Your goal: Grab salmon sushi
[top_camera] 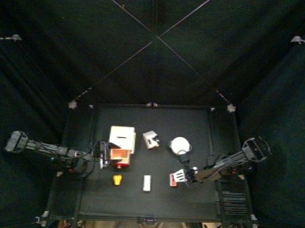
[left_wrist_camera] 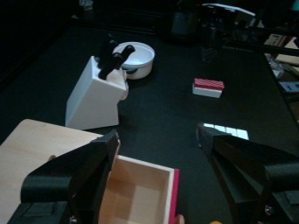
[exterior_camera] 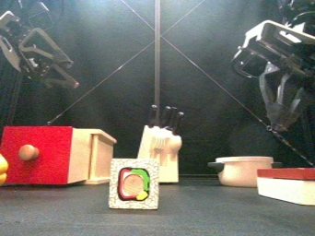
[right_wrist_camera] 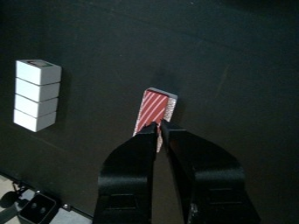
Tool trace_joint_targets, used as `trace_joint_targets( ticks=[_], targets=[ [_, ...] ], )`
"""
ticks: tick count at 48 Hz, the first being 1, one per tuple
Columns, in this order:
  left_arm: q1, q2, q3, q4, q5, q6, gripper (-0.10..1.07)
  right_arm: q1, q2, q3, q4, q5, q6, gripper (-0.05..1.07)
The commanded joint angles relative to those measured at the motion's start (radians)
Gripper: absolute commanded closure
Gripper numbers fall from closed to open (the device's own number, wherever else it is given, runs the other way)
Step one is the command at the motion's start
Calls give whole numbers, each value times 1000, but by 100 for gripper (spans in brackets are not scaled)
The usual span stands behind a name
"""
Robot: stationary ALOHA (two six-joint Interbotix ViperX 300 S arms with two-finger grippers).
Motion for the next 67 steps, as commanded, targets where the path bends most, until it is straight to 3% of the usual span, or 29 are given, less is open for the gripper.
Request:
trace_joint_targets(
  ticks=[1, 15, 24, 67],
  targets=[
    [3, 3, -11, -2, 0, -2, -5, 2, 2, -11, -2, -3, -3, 41],
    [5, 3, -8, -18, 0, -2, -5, 3, 61, -25, 3, -44, -3, 21],
    [8, 3, -5, -28, 2, -2, -5, 3, 95, -34, 3, -87, -3, 15],
    [20, 3, 5, -38, 2, -2, -5, -6, 213, -69, 51, -121, -5, 14]
  ],
)
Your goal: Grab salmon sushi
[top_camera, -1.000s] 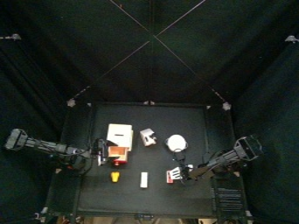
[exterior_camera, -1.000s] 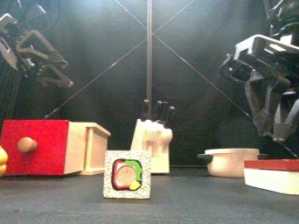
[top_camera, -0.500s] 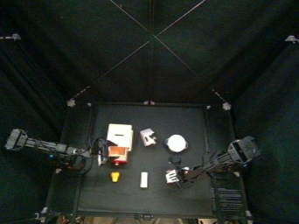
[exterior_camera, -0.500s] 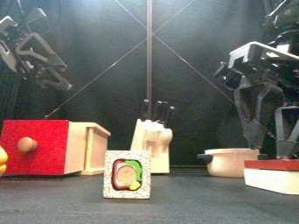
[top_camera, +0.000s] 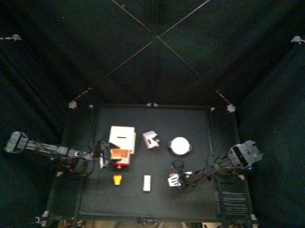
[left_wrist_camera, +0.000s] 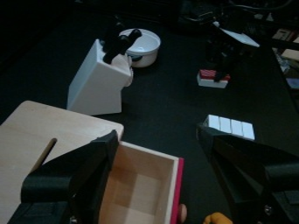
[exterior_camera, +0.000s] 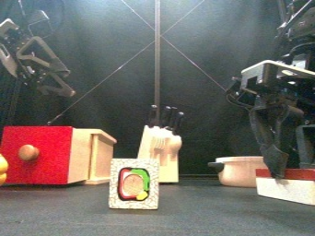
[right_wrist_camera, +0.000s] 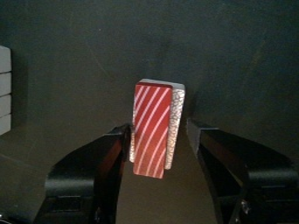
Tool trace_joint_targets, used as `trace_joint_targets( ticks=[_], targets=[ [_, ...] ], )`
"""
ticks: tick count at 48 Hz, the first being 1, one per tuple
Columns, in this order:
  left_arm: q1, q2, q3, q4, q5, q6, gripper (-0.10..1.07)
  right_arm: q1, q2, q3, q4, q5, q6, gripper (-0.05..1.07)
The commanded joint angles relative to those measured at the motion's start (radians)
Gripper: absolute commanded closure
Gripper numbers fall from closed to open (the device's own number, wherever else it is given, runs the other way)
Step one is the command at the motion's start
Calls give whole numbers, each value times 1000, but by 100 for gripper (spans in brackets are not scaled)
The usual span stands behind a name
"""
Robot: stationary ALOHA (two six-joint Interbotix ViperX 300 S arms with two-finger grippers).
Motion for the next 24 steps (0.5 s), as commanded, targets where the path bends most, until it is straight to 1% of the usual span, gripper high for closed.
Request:
trace_joint_targets(
  ticks=[1, 9, 24],
  targets=[
    [6, 3, -12, 2, 2, -2, -5, -3, -5, -20, 0, -2, -2, 14],
    [6, 3, -11, 2, 2, -2, -5, -6, 12, -20, 0, -2, -2, 15],
    [6, 3, -11, 2, 2, -2, -5, -11, 17, -12, 6, -2, -2, 16]
  ],
)
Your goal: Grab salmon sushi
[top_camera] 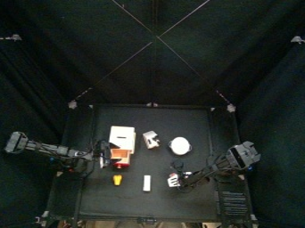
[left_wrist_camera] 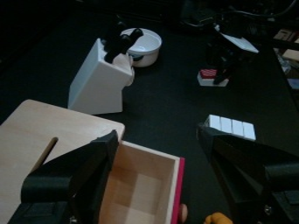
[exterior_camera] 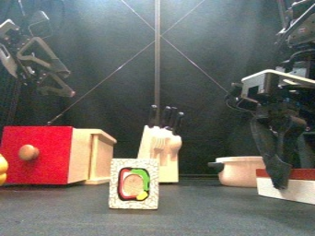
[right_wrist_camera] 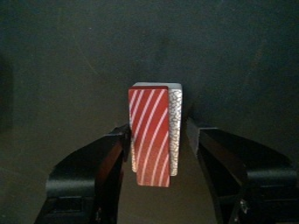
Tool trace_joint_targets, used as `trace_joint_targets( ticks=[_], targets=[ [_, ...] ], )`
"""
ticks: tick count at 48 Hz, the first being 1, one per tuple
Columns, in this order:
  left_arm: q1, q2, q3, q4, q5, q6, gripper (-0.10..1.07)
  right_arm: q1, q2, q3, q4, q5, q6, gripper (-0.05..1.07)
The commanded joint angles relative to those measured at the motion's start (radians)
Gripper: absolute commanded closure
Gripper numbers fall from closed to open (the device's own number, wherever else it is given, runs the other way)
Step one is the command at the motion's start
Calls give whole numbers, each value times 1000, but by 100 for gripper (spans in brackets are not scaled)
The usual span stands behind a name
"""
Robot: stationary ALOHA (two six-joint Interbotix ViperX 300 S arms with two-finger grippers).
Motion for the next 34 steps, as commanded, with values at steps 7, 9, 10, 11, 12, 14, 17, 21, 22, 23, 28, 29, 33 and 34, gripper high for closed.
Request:
trace_joint_targets(
  ticks=[7, 9, 10, 11, 12, 14, 17, 21, 22, 23, 28, 29, 33, 34],
  targets=[
    [3, 3, -12, 3, 0, -2, -5, -3, -9, -5, 6, 2, -2, 21],
    [3, 2, -12, 2, 0, -2, -5, -5, -9, -5, 5, 0, -2, 23],
    [3, 2, -12, 2, 2, -2, -5, -5, -9, -3, 6, 0, -2, 25],
    [3, 2, -12, 2, 2, -2, -5, -5, -9, -3, 6, 2, -2, 26],
    [3, 2, -12, 3, 2, -2, -5, -6, -9, -5, 5, 2, -2, 28],
    [3, 3, -12, 3, 0, -2, -5, -8, -9, -3, 5, 2, -2, 30],
    [5, 2, -12, 3, 0, -2, -5, -8, -12, -3, 3, 2, -2, 33],
    [3, 2, -12, 3, -2, -2, -5, -8, -28, -5, 0, 2, -2, 34],
    [3, 3, -12, 3, 0, -2, -5, -6, -34, -5, -2, 0, -2, 34],
    [3, 2, -12, 3, 0, -2, -5, -8, -41, -8, -5, 2, -3, 34],
    [3, 2, -12, 3, -2, -2, -5, -3, -72, -9, -18, 2, -17, 34],
    [3, 2, -12, 3, 0, -2, -5, -3, -80, -9, -23, 2, -18, 34],
    [3, 2, -11, 2, -2, -2, -5, 0, -95, -9, -37, 2, -20, 34],
    [3, 2, -12, 3, 0, -2, -5, 0, -98, -9, -40, 2, -20, 35]
  ],
)
